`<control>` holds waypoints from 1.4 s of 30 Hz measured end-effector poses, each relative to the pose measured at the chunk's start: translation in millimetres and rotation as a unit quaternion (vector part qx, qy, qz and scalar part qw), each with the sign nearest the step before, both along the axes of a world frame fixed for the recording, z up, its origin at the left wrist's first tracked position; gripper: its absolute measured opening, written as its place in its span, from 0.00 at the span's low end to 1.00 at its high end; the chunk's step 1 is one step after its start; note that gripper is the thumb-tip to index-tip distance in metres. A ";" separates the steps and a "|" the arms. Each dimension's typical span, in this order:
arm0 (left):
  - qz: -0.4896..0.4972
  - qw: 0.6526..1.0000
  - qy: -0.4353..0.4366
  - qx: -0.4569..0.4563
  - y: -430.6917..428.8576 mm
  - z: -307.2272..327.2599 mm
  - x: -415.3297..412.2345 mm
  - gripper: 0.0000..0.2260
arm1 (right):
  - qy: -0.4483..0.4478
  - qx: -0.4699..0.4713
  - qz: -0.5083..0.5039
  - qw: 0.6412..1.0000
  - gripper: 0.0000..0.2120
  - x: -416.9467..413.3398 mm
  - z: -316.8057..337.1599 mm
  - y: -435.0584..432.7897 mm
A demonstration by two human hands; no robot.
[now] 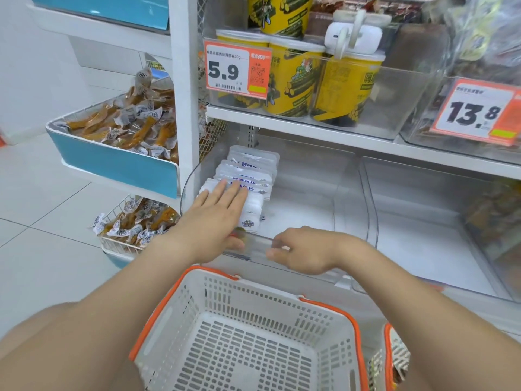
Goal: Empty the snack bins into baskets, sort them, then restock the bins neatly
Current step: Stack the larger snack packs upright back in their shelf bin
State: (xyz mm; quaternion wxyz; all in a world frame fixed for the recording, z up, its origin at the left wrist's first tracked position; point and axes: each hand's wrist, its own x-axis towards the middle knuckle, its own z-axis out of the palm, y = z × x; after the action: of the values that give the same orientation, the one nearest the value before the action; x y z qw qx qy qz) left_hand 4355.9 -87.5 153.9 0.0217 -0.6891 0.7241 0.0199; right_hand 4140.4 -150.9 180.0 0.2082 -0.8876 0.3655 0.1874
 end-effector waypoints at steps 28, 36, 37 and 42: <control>0.119 0.992 0.032 -0.019 -51.7 0.9 -8.9 0.50 | -0.487 0.205 -0.467 0.709 0.24 100.2 -43.2 -112.5; 0.107 0.986 0.047 -0.116 -66.3 12.9 2.1 0.39 | -0.474 0.299 -0.419 0.715 0.36 125.6 -39.6 -112.8; 0.108 0.985 0.049 -0.125 -70.8 11.4 5.6 0.39 | -0.479 0.301 -0.424 0.707 0.35 124.1 -41.1 -114.1; 0.096 0.993 0.053 0.044 -82.2 5.6 19.5 0.41 | -0.478 0.338 -0.410 0.699 0.31 114.6 -44.2 -112.0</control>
State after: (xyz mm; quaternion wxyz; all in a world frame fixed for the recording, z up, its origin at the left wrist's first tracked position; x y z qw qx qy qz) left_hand 4375.4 -169.6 159.6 0.0117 -0.7520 0.6529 0.0900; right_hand 4255.0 -262.8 135.8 0.6971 -0.4900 0.4572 -0.2547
